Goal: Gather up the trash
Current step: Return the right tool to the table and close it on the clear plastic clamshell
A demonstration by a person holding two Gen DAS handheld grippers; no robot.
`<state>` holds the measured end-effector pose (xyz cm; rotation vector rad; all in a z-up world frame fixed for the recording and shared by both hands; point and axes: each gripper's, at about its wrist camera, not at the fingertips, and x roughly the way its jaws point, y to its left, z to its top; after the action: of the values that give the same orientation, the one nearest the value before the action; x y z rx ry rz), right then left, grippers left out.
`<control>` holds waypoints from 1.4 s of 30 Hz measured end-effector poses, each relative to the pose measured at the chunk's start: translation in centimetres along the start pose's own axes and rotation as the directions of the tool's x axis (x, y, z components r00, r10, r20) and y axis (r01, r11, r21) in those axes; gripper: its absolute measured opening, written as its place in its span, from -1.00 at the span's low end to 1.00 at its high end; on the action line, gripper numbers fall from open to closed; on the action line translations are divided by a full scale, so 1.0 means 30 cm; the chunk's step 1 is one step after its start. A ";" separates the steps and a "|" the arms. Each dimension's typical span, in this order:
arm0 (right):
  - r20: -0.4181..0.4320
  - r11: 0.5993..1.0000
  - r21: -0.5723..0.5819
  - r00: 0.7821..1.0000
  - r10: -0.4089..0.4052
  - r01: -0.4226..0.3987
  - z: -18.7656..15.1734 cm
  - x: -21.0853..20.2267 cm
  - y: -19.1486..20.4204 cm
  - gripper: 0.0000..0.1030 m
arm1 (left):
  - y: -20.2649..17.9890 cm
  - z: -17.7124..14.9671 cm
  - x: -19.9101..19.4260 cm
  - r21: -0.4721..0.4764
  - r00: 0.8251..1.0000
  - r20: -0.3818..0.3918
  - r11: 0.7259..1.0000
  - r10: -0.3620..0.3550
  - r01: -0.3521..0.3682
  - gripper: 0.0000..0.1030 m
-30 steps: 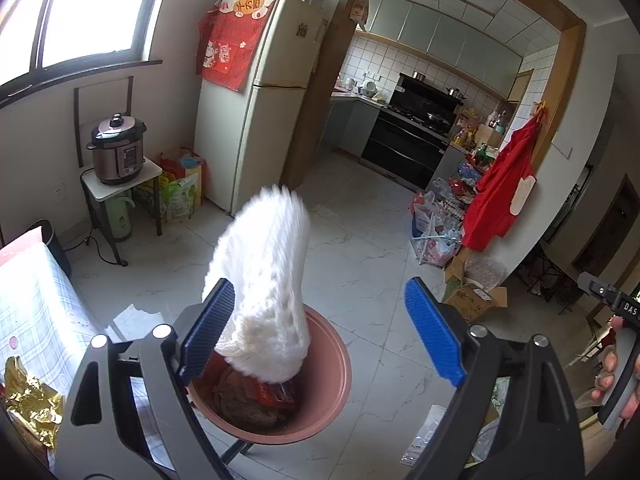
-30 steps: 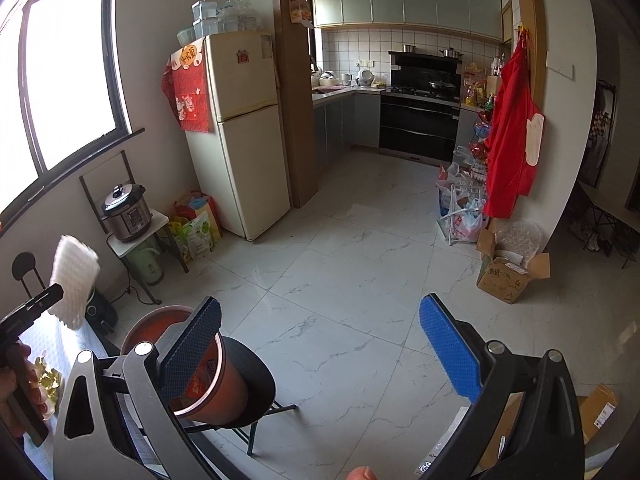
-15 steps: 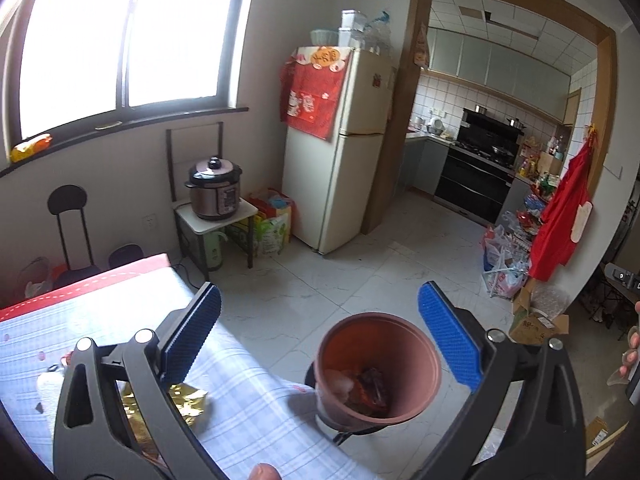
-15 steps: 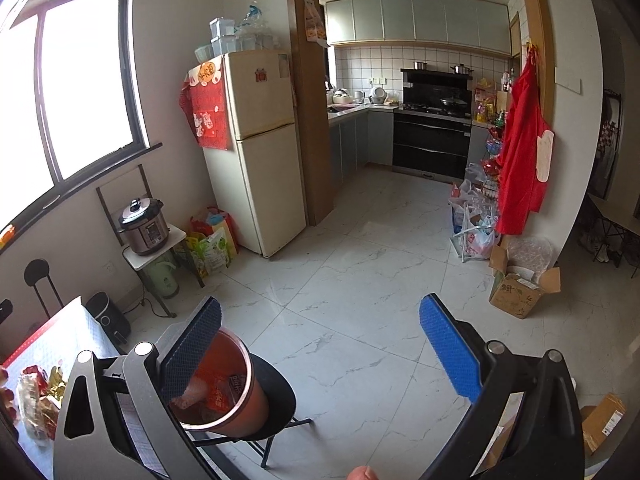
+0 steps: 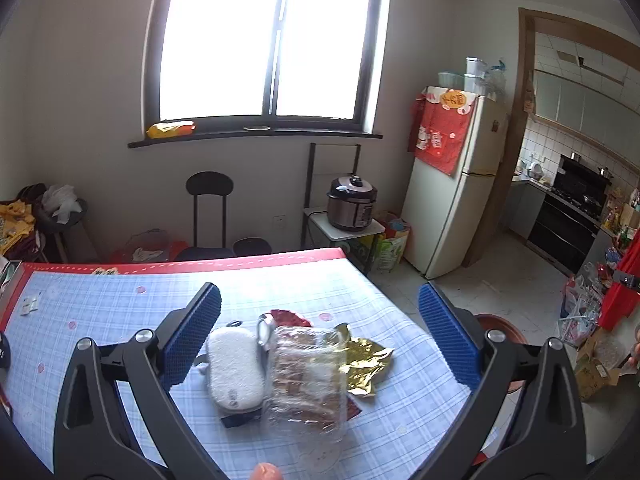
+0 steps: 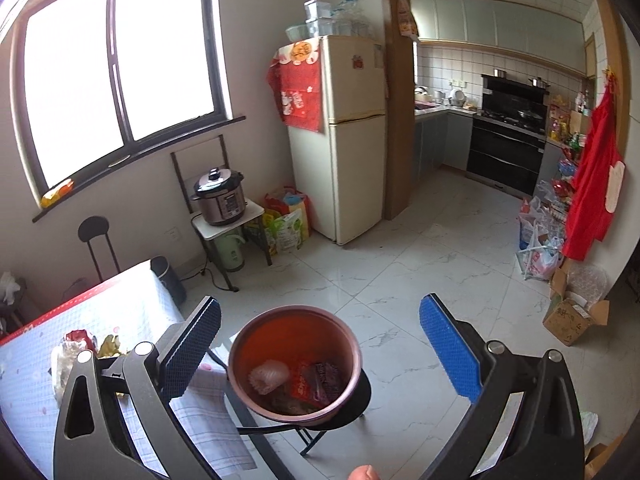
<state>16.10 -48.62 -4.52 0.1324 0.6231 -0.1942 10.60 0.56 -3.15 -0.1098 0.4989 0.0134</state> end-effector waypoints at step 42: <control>-0.527 0.801 -0.125 0.723 0.447 -0.586 -0.621 0.485 1.425 0.54 | 0.945 -0.403 -0.095 -0.275 0.951 -0.213 0.920 0.225 -0.280 0.87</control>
<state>26.53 -5.66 -25.33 0.0724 1.0739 0.5056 1.21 27.48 -15.24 -0.3494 0.6857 0.3391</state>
